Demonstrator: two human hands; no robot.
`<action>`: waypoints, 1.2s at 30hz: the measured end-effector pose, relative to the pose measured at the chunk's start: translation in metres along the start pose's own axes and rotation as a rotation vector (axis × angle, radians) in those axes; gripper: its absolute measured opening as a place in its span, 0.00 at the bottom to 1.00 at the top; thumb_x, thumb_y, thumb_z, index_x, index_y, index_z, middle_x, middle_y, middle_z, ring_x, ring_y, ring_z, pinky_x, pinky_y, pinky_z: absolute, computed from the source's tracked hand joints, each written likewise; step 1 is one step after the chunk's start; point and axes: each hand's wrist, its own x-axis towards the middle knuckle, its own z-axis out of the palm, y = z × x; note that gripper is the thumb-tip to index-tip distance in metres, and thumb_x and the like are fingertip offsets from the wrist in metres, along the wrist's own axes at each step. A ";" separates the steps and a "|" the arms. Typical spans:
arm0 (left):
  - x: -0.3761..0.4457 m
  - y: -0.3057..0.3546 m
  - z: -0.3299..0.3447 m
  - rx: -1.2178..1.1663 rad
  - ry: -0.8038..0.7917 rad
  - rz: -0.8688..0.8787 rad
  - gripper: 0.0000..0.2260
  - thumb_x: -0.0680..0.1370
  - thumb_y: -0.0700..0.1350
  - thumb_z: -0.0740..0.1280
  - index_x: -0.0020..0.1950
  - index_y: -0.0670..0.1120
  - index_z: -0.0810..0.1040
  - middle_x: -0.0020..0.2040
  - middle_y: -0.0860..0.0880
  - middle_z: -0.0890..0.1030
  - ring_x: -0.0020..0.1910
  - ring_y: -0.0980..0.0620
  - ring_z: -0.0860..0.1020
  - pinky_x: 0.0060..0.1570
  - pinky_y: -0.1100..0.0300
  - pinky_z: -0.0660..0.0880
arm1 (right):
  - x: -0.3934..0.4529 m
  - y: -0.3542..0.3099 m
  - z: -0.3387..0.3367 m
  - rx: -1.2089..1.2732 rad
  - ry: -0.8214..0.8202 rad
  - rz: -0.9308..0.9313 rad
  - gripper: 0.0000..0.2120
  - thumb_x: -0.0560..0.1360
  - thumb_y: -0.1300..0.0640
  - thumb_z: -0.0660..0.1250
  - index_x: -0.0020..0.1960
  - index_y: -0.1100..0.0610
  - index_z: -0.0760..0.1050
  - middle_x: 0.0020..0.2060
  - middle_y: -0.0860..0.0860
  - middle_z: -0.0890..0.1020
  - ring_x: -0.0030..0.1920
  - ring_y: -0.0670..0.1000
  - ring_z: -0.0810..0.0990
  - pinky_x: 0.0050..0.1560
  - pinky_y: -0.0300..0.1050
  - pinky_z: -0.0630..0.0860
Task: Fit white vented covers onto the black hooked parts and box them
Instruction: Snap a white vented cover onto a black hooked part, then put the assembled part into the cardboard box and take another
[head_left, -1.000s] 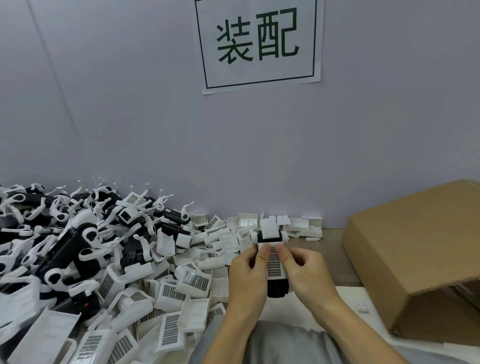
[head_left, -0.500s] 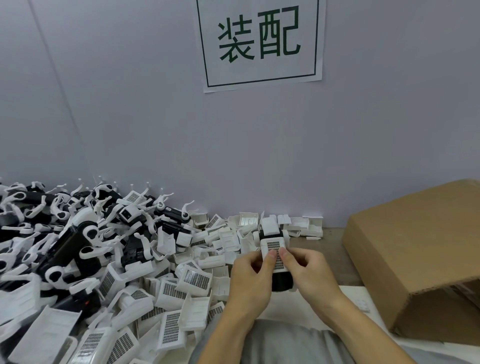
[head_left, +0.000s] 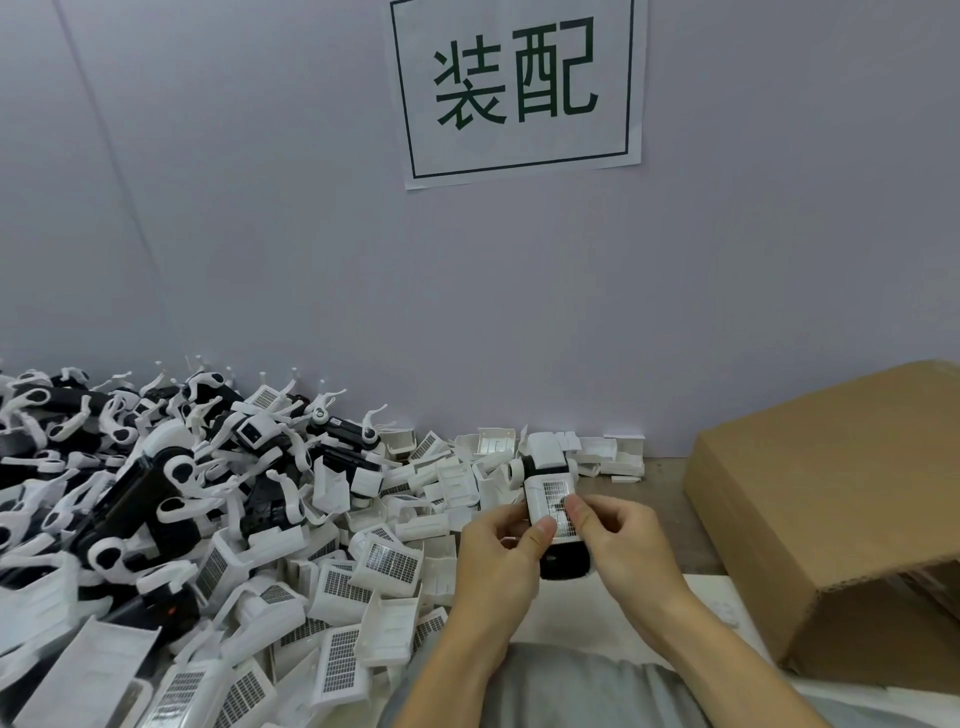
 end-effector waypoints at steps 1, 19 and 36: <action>0.001 0.000 0.000 -0.023 0.022 0.003 0.06 0.77 0.40 0.73 0.49 0.50 0.85 0.43 0.50 0.87 0.44 0.54 0.85 0.43 0.65 0.78 | -0.001 0.001 0.002 -0.035 0.044 -0.036 0.08 0.81 0.57 0.66 0.48 0.48 0.83 0.42 0.45 0.87 0.45 0.45 0.86 0.39 0.34 0.78; 0.005 0.001 -0.005 -0.164 0.266 0.020 0.12 0.77 0.54 0.69 0.59 0.55 0.77 0.51 0.54 0.80 0.52 0.56 0.80 0.53 0.57 0.77 | 0.003 -0.003 -0.014 0.374 -0.125 0.376 0.15 0.77 0.56 0.59 0.49 0.66 0.77 0.34 0.61 0.80 0.29 0.53 0.75 0.29 0.45 0.71; 0.010 -0.004 -0.006 -0.302 0.209 -0.099 0.18 0.72 0.58 0.72 0.52 0.47 0.82 0.49 0.46 0.86 0.51 0.45 0.84 0.49 0.48 0.82 | 0.004 -0.045 -0.043 -0.687 -0.641 0.251 0.11 0.76 0.52 0.69 0.54 0.59 0.80 0.45 0.52 0.87 0.41 0.50 0.87 0.46 0.44 0.83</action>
